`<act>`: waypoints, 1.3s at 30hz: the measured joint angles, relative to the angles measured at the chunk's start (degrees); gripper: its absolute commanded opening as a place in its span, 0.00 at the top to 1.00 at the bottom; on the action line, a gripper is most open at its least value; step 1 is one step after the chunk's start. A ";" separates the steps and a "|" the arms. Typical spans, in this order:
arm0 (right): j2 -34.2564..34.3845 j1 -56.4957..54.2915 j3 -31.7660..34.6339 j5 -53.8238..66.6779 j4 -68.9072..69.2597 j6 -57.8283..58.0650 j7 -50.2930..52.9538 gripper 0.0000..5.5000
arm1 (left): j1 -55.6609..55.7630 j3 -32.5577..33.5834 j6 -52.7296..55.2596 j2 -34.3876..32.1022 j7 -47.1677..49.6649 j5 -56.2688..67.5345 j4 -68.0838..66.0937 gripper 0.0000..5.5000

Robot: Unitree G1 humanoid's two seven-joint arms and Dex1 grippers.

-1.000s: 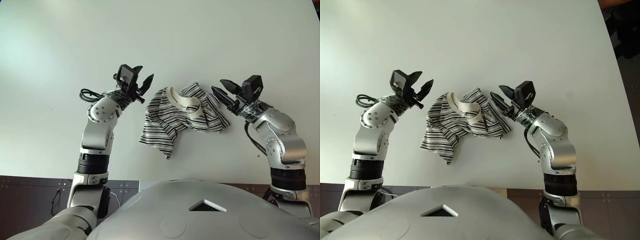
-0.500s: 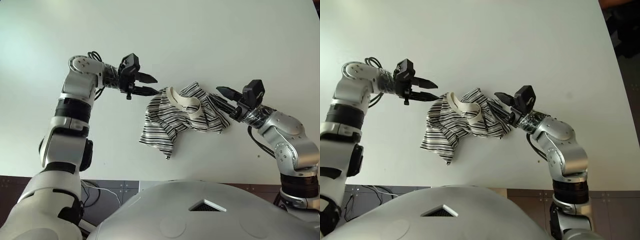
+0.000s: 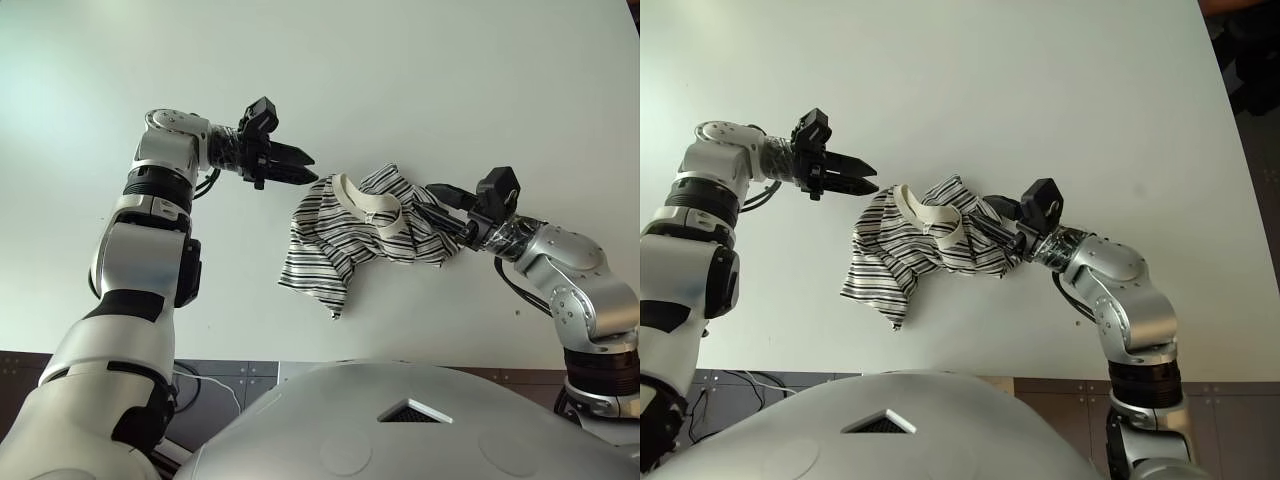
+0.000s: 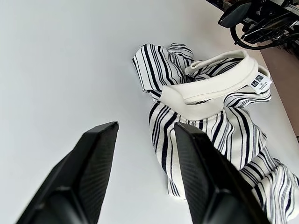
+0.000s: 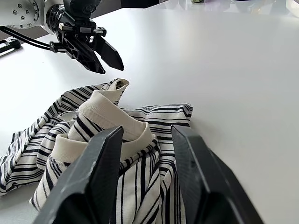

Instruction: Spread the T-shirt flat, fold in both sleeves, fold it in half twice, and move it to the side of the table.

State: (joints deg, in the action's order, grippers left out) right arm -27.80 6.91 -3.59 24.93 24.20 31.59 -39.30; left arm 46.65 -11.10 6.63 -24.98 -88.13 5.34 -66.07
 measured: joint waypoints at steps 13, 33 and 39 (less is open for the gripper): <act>-0.91 -0.33 -1.05 0.01 1.07 1.27 -0.87 0.66 | -2.37 0.00 0.81 2.45 -0.02 -2.27 -1.10 0.76; -4.82 -1.86 2.12 -0.04 0.89 0.00 -2.15 0.66 | -21.98 -1.54 17.51 -8.78 -3.80 17.10 49.61 0.98; -15.63 -10.01 3.06 -0.51 -5.47 -2.16 -14.98 0.66 | -44.38 -2.41 19.40 -20.21 -3.56 20.65 82.27 0.98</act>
State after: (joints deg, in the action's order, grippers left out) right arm -43.43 -3.10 -0.53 24.43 18.73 29.43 -54.28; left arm 2.27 -13.51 26.03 -45.20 -91.69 25.99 16.20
